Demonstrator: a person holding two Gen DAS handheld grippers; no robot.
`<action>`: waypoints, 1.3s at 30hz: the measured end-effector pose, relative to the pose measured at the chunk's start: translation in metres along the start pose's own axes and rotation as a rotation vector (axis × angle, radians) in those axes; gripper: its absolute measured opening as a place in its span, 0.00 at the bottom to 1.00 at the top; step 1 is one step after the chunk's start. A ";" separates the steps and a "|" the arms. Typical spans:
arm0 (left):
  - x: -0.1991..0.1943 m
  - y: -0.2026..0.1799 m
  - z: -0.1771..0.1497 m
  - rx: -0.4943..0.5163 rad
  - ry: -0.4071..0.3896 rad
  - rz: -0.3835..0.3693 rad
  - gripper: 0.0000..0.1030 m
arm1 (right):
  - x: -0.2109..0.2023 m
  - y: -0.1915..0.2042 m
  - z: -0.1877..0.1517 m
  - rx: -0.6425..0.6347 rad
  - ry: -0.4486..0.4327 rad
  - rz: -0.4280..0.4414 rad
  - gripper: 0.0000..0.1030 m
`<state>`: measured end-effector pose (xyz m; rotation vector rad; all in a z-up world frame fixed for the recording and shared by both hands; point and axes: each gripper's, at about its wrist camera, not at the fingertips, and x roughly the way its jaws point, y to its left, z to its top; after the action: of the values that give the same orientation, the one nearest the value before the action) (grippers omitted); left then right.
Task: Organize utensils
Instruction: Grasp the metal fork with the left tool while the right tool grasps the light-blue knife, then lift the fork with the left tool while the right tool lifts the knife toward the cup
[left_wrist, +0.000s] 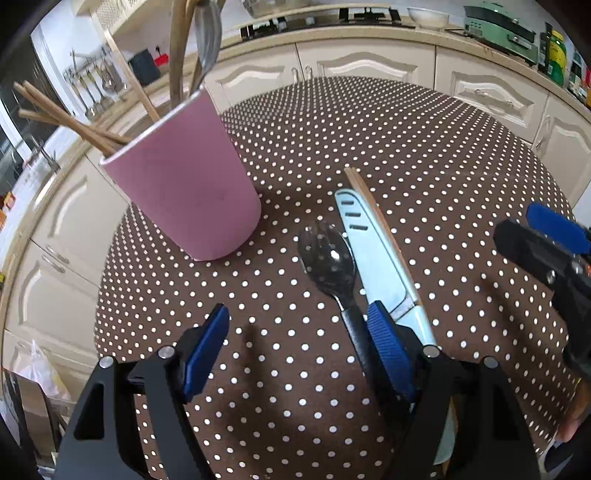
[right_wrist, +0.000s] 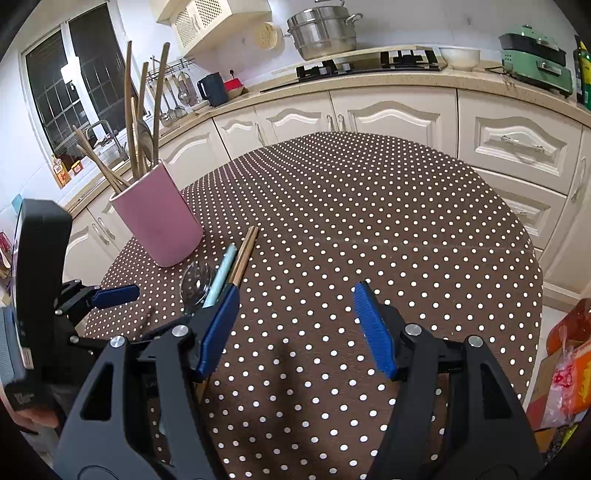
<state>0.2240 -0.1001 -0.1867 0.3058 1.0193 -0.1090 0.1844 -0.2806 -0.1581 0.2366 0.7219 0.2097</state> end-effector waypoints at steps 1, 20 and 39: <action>0.006 0.003 0.003 -0.011 0.035 -0.016 0.73 | 0.001 -0.001 0.000 -0.002 0.008 0.000 0.62; 0.013 0.064 -0.007 -0.215 0.024 -0.232 0.11 | 0.029 0.047 0.007 -0.148 0.156 -0.014 0.62; 0.004 0.130 -0.047 -0.390 -0.009 -0.299 0.11 | 0.082 0.120 0.006 -0.346 0.338 -0.138 0.27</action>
<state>0.2171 0.0385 -0.1866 -0.2036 1.0479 -0.1775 0.2350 -0.1451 -0.1710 -0.1833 1.0182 0.2420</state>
